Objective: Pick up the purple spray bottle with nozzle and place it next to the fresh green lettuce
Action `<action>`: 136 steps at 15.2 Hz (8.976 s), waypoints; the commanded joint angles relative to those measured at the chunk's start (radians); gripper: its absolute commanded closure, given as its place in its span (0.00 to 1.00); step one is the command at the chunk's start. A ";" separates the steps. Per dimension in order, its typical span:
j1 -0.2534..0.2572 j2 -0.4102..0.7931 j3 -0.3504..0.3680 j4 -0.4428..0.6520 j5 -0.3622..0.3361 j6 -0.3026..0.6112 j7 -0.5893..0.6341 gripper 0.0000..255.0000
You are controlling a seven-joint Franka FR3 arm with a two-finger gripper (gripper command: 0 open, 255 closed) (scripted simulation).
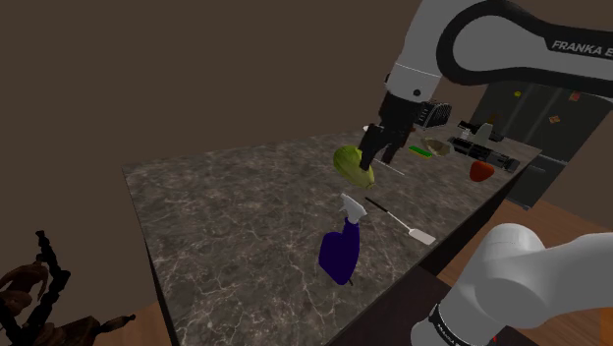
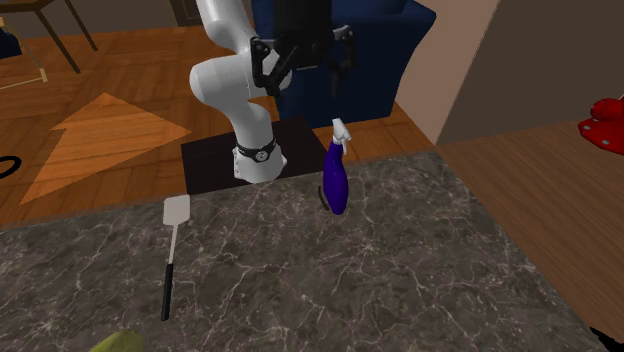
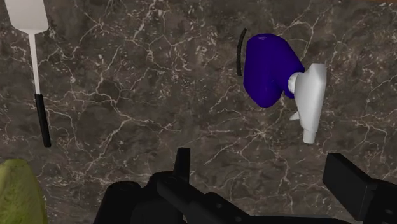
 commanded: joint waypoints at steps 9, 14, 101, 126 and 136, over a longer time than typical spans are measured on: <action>0.054 0.020 0.175 -0.147 0.077 0.129 0.158 0.00; 0.057 0.024 0.184 -0.206 0.085 0.192 0.156 0.00; -0.042 0.438 -0.012 0.830 -0.077 -0.439 -0.022 1.00; -0.202 0.968 -0.241 1.182 -0.067 -0.258 -0.403 1.00; -0.193 0.900 -0.237 0.950 -0.079 -0.094 -0.396 1.00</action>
